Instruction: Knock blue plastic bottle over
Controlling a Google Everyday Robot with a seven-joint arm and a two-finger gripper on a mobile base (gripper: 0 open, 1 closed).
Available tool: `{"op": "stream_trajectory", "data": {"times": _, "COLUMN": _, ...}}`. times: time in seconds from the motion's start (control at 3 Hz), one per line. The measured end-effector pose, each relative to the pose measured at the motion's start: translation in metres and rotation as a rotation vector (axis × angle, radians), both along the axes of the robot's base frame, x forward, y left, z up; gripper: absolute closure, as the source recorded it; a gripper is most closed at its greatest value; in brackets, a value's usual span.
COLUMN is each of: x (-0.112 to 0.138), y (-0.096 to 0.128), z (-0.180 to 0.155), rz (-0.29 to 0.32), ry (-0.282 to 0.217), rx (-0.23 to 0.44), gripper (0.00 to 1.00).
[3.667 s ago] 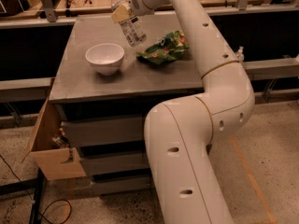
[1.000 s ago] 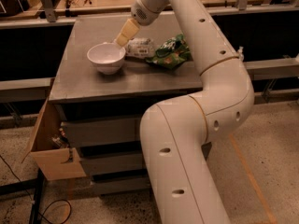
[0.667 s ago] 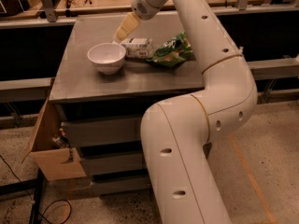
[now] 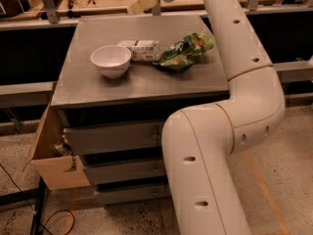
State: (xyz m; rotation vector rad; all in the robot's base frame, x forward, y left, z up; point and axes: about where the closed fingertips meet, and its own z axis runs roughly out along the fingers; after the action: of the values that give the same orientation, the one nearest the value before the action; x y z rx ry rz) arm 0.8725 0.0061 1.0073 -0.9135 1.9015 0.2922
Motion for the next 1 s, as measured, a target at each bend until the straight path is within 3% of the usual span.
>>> {"op": "stream_trajectory", "data": {"times": 0.33, "x": 0.033, "y": -0.031, "z": 0.034, "rz": -0.151, "ry": -0.125, "rx": 0.187, "gripper": 0.00}}
{"op": "stream_trajectory", "data": {"times": 0.67, "x": 0.061, "y": -0.082, "z": -0.031, "rz": -0.368, "ry": -0.123, "rx": 0.174, "gripper": 0.00}}
{"op": "stream_trajectory", "data": {"times": 1.0, "x": 0.051, "y": -0.143, "z": -0.114, "rz": -0.559, "ry": -0.056, "rx": 0.042, "gripper": 0.00}}
